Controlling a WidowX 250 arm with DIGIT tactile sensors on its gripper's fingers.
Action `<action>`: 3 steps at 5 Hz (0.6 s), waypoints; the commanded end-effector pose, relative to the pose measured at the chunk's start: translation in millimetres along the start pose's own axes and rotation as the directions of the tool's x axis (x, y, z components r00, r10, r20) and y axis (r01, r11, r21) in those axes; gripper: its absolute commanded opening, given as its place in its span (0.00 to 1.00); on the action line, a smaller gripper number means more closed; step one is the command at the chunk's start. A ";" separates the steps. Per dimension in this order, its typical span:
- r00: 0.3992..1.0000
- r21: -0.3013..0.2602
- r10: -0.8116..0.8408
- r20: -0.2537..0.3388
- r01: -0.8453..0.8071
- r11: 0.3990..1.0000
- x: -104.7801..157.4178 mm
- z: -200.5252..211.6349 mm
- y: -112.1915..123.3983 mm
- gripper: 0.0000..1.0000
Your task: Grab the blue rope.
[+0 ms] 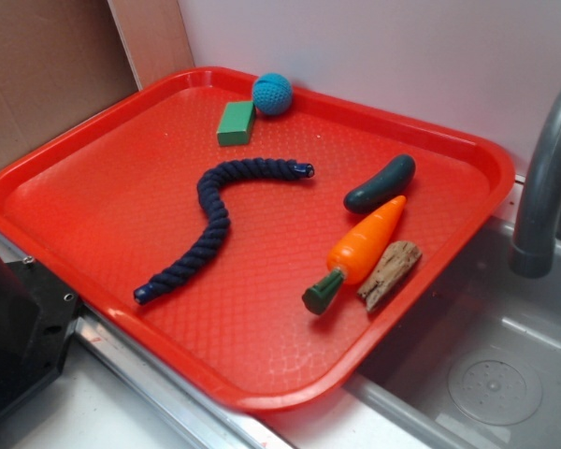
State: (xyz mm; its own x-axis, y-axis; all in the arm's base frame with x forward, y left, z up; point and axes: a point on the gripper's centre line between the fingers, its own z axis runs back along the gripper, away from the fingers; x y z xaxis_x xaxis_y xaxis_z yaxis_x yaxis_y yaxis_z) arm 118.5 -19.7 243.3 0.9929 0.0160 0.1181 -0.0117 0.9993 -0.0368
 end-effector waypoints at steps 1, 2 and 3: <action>1.000 0.000 0.000 0.000 0.000 1.000 0.0 0.0 0.0 1.00; 0.997 0.043 0.014 -0.077 -0.011 0.999 21.2 -52.6 9.6 1.00; 0.982 0.005 0.168 -0.088 -0.169 0.986 25.0 -97.1 16.2 1.00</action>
State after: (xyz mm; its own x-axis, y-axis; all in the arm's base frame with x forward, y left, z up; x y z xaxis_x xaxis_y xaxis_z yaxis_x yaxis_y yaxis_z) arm 152.6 -9.5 143.3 0.9846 0.1746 0.0101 -0.1740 0.9837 -0.0449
